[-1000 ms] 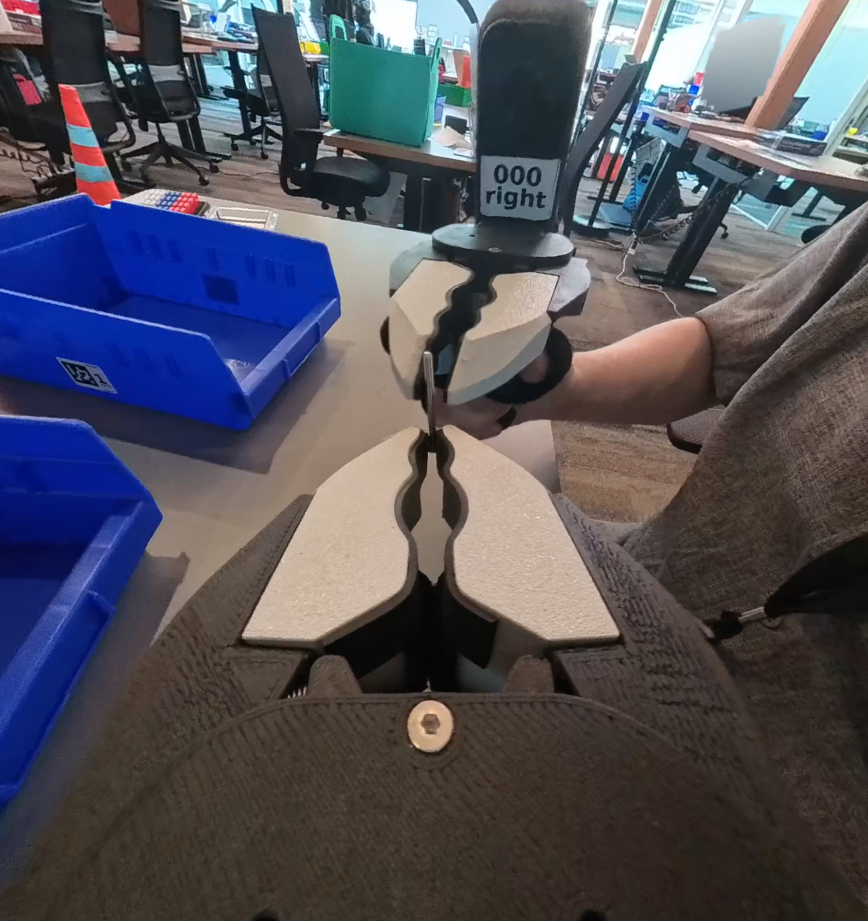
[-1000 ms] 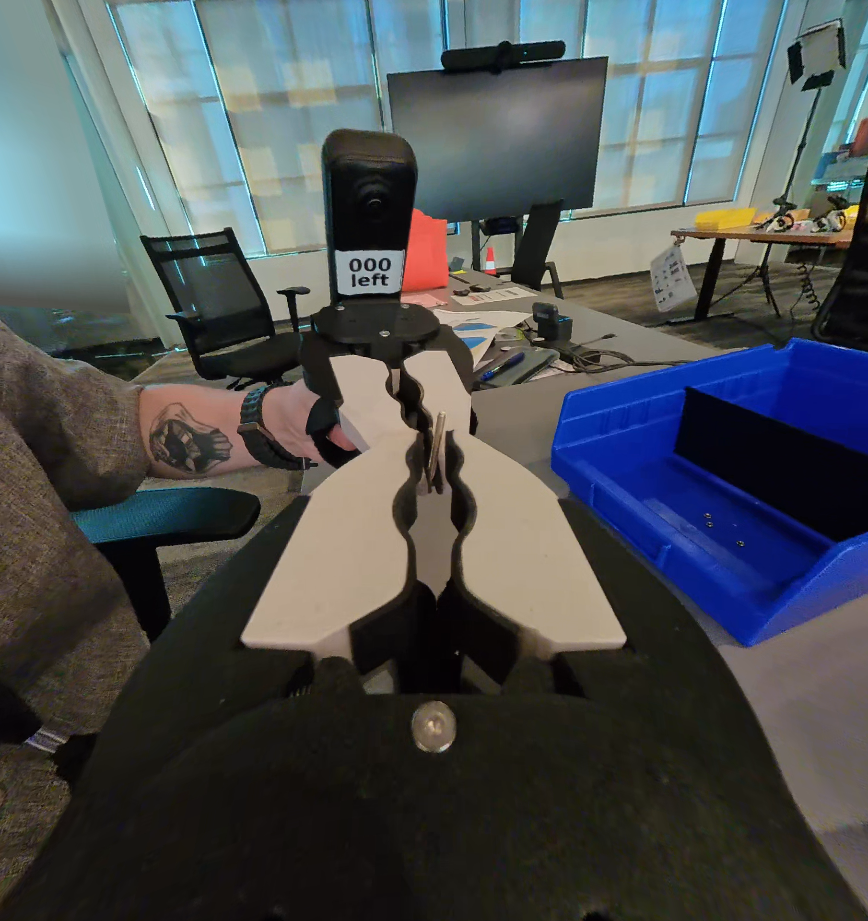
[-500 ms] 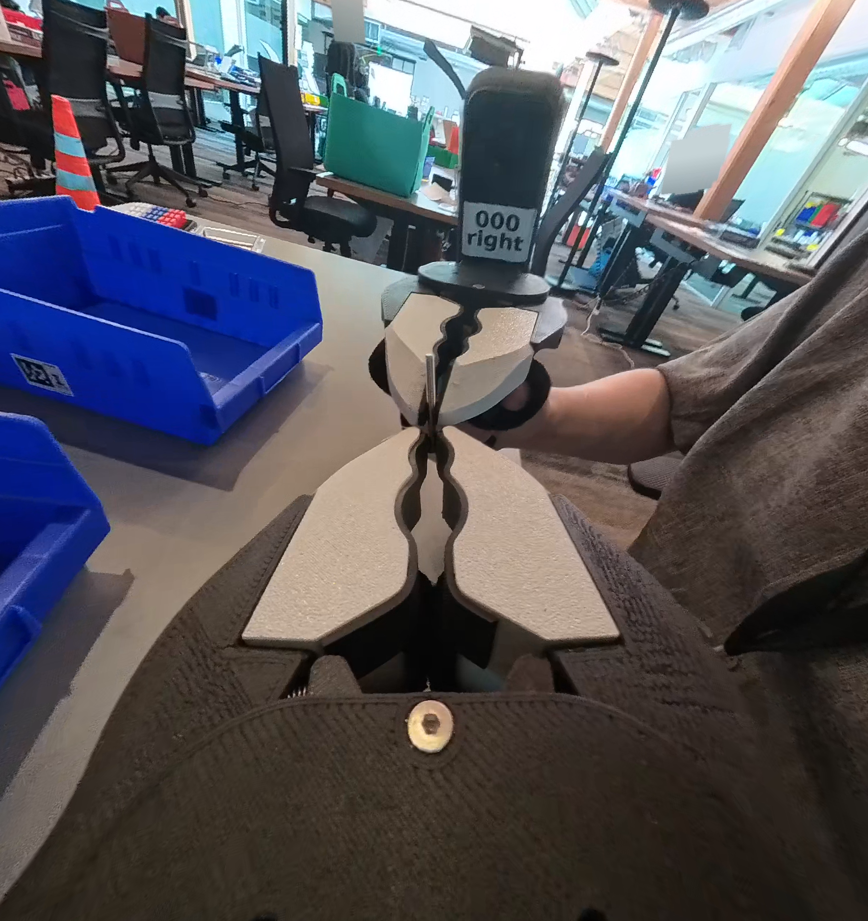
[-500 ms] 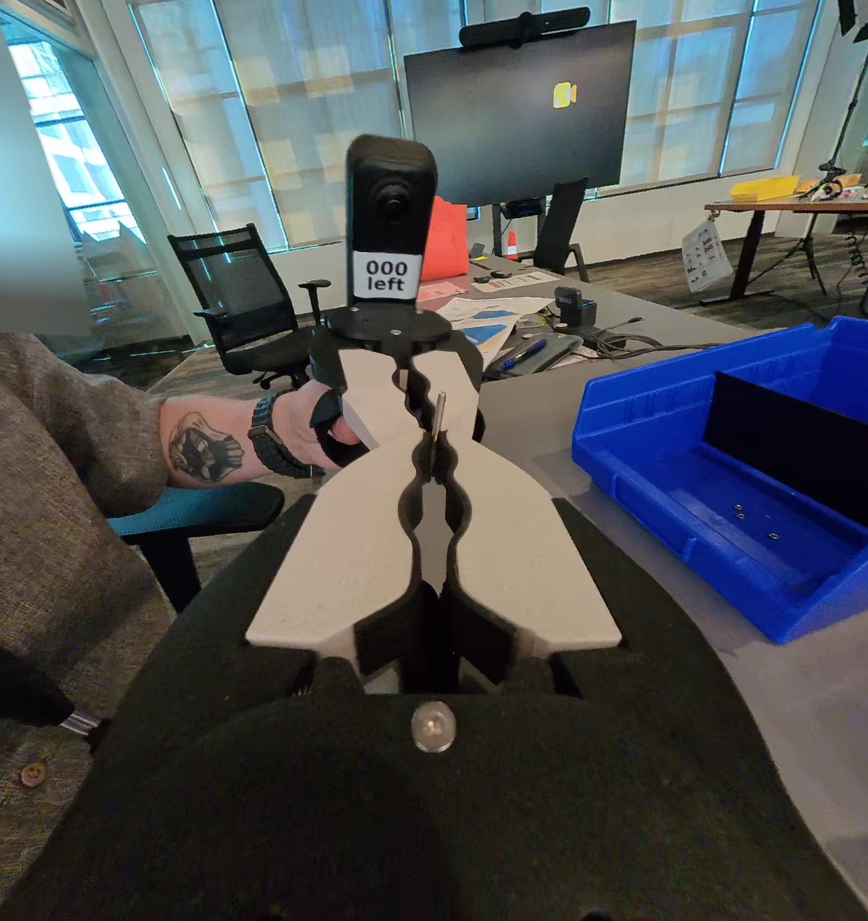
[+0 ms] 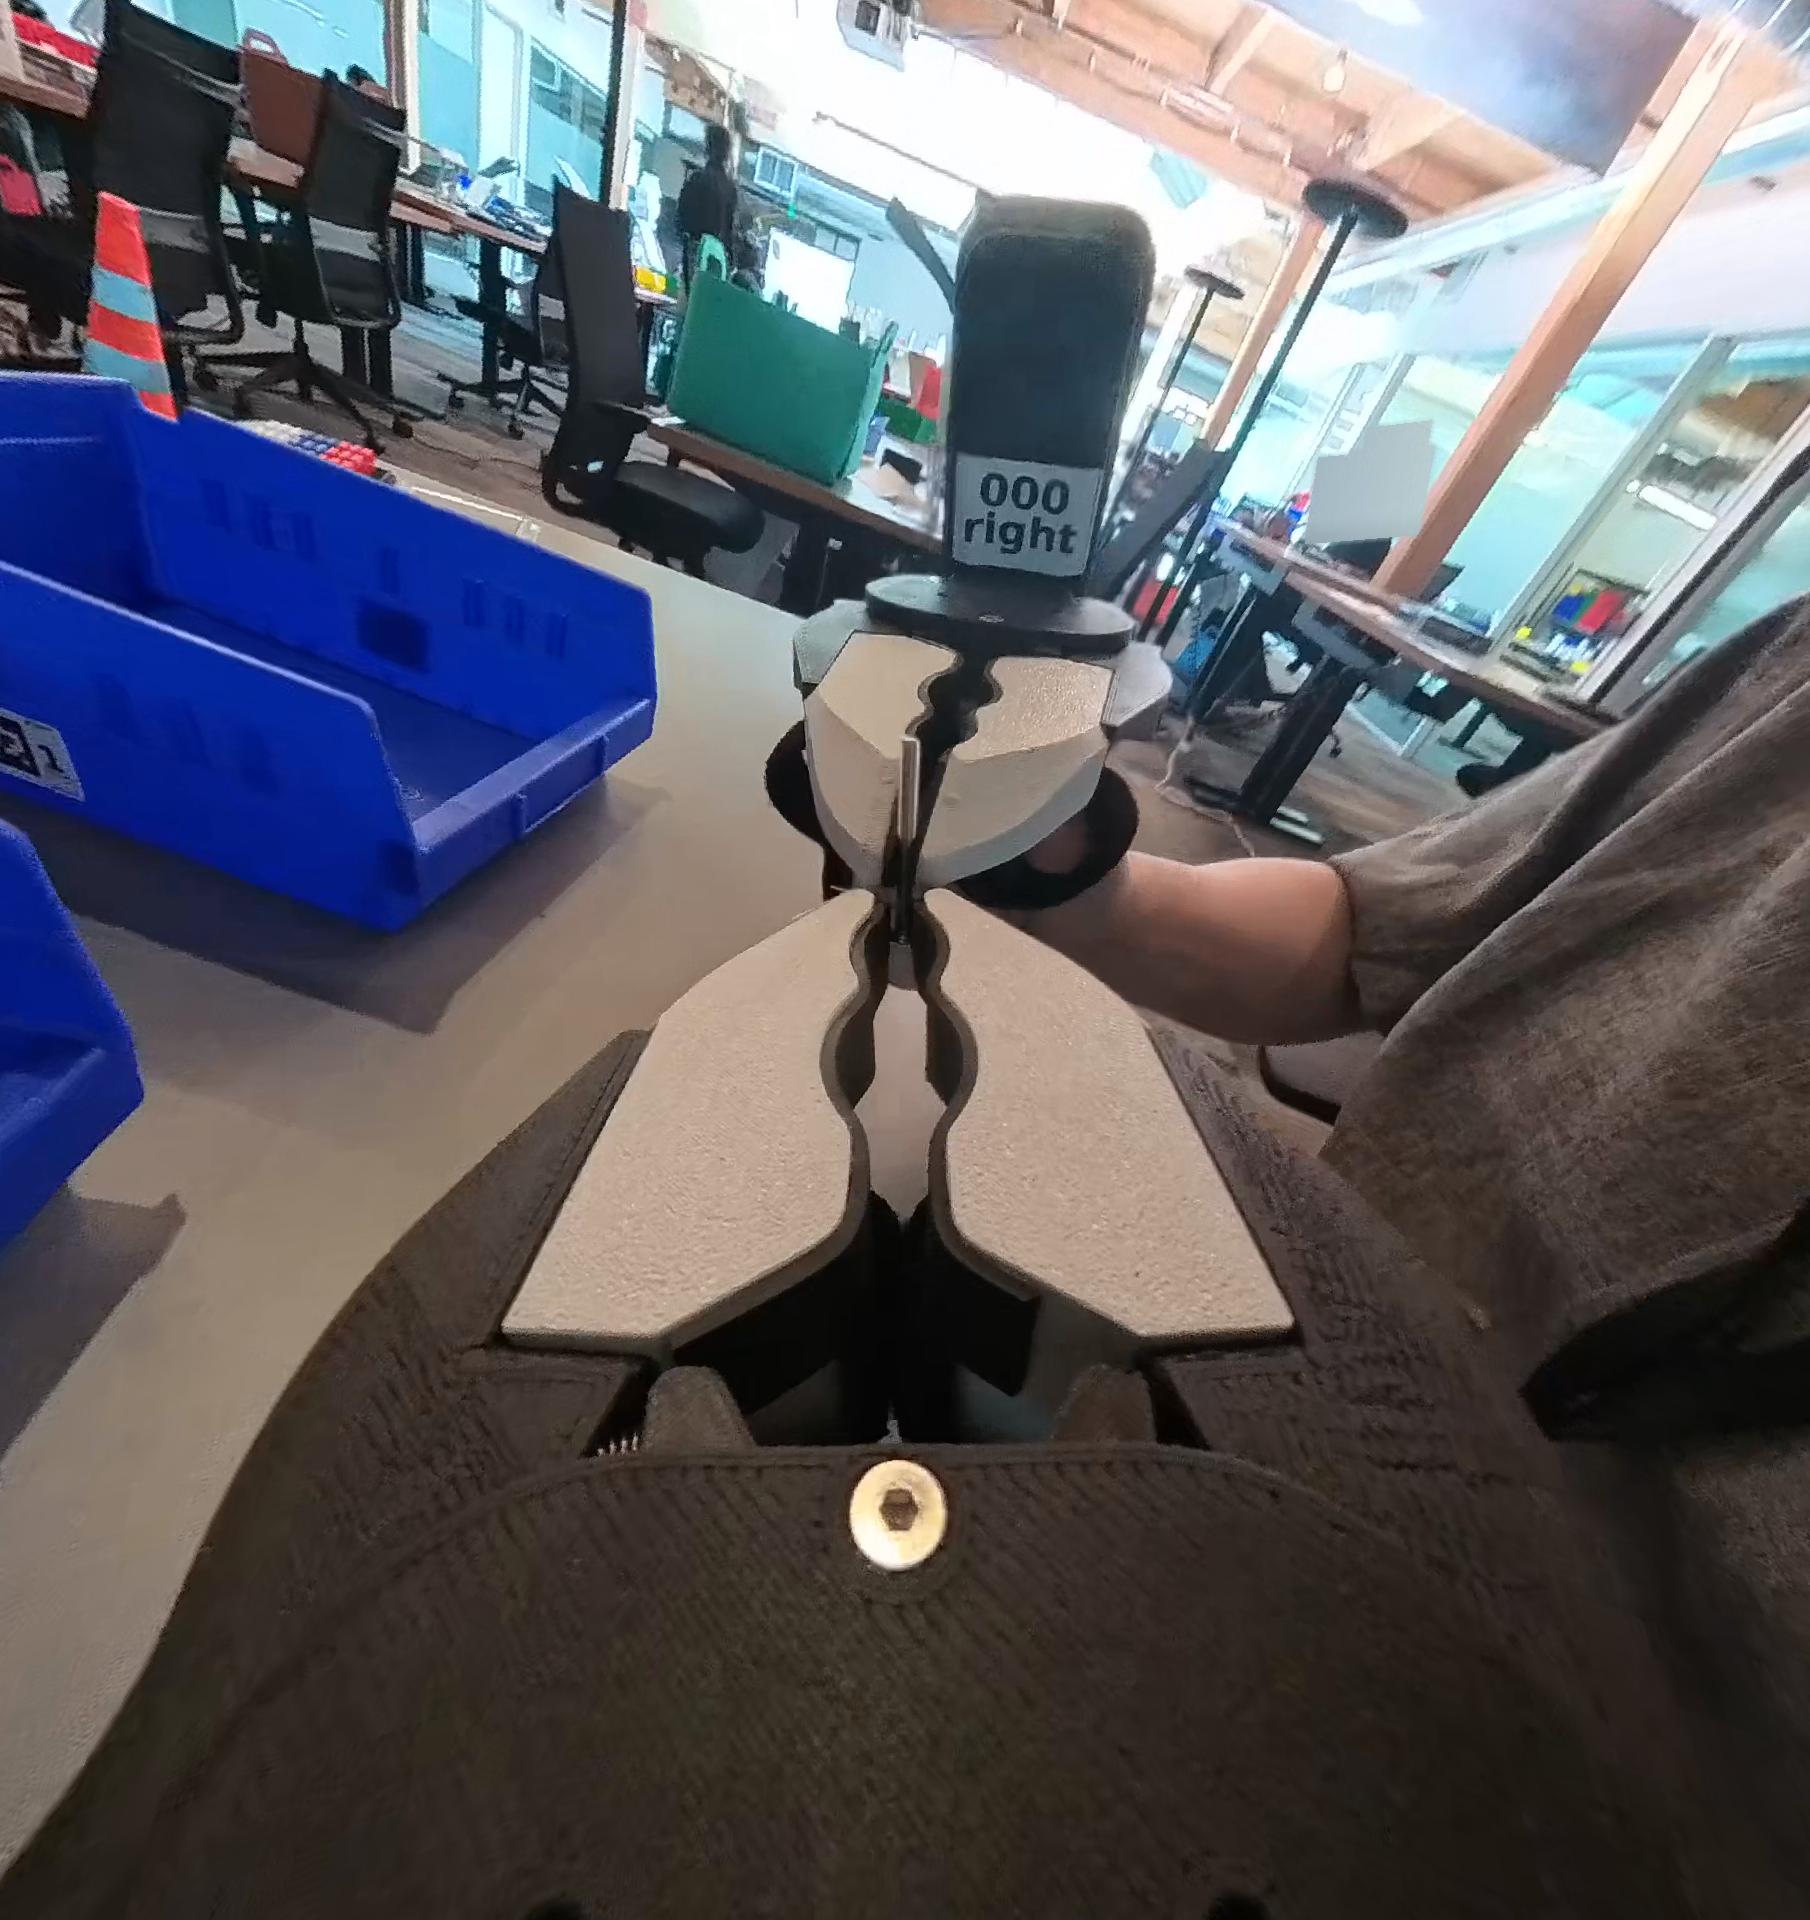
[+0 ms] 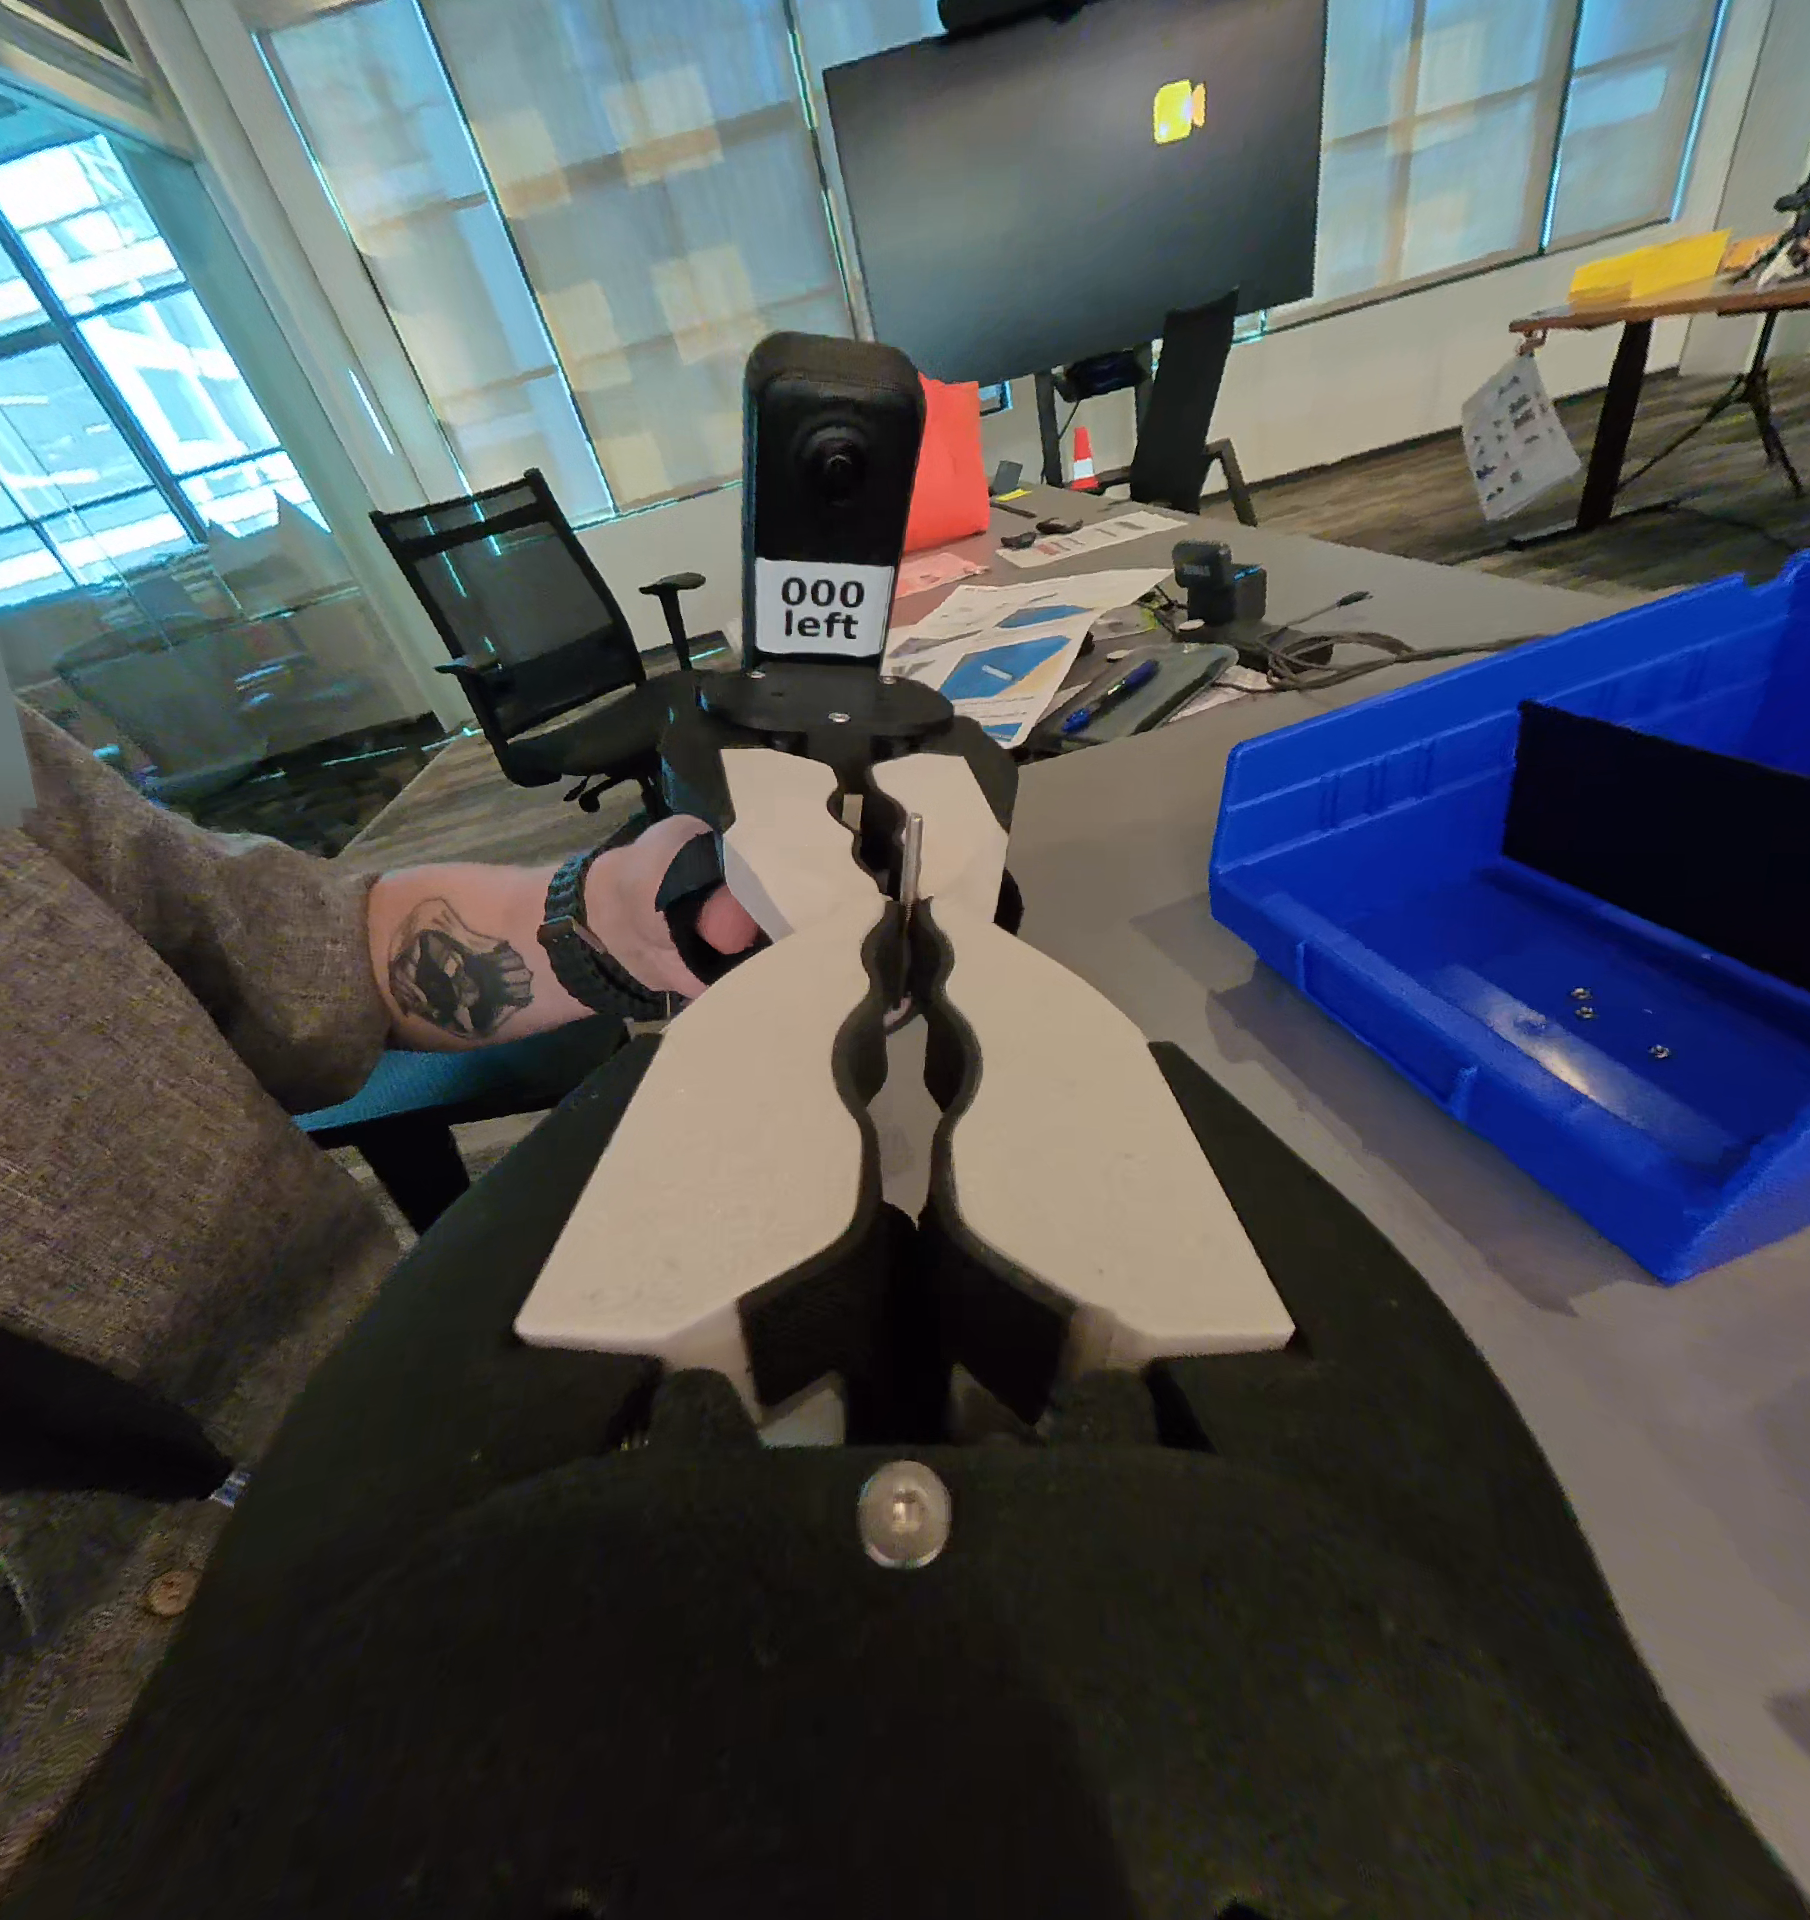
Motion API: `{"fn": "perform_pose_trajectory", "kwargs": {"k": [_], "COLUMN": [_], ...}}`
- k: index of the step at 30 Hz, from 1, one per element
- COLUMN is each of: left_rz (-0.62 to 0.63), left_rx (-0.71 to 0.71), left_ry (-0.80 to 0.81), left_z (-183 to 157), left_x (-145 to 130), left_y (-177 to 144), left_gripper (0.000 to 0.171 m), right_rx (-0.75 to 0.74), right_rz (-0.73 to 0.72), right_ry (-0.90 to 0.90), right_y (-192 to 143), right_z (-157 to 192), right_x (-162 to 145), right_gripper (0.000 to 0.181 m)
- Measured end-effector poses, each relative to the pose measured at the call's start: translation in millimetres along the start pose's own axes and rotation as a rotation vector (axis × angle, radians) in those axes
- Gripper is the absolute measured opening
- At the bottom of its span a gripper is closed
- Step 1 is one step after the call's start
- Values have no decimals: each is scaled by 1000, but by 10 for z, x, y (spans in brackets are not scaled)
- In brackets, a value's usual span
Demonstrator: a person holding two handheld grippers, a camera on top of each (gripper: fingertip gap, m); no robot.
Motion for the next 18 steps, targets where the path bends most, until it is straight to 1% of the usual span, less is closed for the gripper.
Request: {"fn": "perform_pose_trajectory", "kwargs": {"k": [3, 5, 7, 10, 18], "left_rz": [-11, 6, 12, -4, -42], "left_rx": [21, 35, 33, 37, 17], "left_ry": [14, 32, 35, 34, 15], "left_z": [27, 27, 24, 40, 46], "left_x": [15, 12, 6, 17, 64], "left_y": [-3, 13, 29, 20, 20], "left_gripper": [5, 10, 7, 3, 4], "right_rx": [20, 38, 48, 52, 59], "right_rz": [14, 3, -2, 2, 1], "right_ry": [63, 114, 139, 153, 160], "right_y": [-4, -33, -63, -78, -67], "right_z": [-44, -87, -117, -131, -118], "right_x": [6, 38, 70, 86, 100], "right_gripper": [2, 2, 2, 2, 2]}}
Point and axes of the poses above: each gripper's, where its closed fingertips meet, y out along the fingers, x out of its top, z = x × y across the jaws, the point moved 2 cm from there along -y, back along the fingers, and after that the axes turned 12 degrees about z, right-handed, at the moved point
